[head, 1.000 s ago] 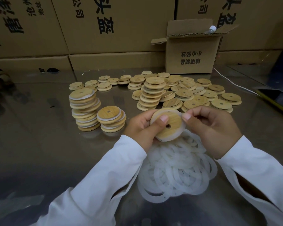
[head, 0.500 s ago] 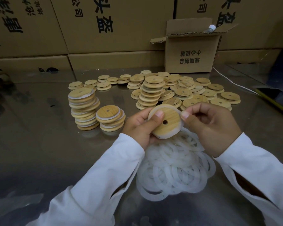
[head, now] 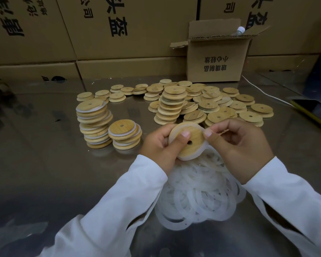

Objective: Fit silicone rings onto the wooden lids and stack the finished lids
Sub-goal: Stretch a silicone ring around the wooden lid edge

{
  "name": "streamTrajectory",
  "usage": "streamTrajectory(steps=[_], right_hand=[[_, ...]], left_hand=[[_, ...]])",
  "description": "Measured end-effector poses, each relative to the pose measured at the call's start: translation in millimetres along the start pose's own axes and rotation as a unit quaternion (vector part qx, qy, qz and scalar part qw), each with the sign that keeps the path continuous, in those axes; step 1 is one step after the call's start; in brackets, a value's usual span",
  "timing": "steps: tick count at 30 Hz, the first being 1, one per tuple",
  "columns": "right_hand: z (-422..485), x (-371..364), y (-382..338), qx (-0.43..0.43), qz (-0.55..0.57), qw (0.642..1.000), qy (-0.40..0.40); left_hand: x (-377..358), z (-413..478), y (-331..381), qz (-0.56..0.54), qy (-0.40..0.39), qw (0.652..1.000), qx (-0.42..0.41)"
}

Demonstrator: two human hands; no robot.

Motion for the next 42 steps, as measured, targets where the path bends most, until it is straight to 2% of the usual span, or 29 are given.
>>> streamTrajectory(steps=[3,10,14,20,22,26,29,42], right_hand=[[-4.4,-1.1,-5.8,0.029,-0.048,0.998,0.028],[-11.2,4.9,-10.7,0.072,-0.028,0.991,0.105],[-10.4,5.8,-9.8,0.096,-0.050,0.988,0.107],[-11.4,-0.5,-18.5,0.179,-0.149,0.970,0.070],[-9.8,0.3,-18.0,0.175,-0.140,0.973,0.061],[-5.1,0.4,-6.8,0.096,-0.101,0.990,0.036],[-4.1,-1.1,-2.3,0.067,-0.083,0.994,0.025],[-1.8,-2.9,-6.6,0.067,-0.059,0.996,0.016]], left_hand=[[0.8,0.3,-4.3,0.001,0.011,1.000,0.011],[5.9,6.0,-12.0,-0.073,0.018,0.996,0.044],[3.7,6.5,-13.2,-0.079,0.006,0.996,0.045],[3.6,4.9,-10.4,-0.043,0.015,0.998,0.032],[3.9,5.1,-7.9,-0.033,0.013,0.999,0.026],[4.2,5.2,-4.6,-0.009,0.007,1.000,0.020],[5.4,5.4,-4.3,-0.010,0.014,1.000,0.023],[8.8,5.8,-0.1,-0.066,0.012,0.998,0.001]])
Point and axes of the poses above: each hand's wrist, its own z-axis towards the middle knuckle, its own x-axis out of the back of the hand, y = z × x, the point moved 7 cm from there along z, towards the middle knuckle, and after that the axes turned 5 degrees about x, right-handed, at the moved point
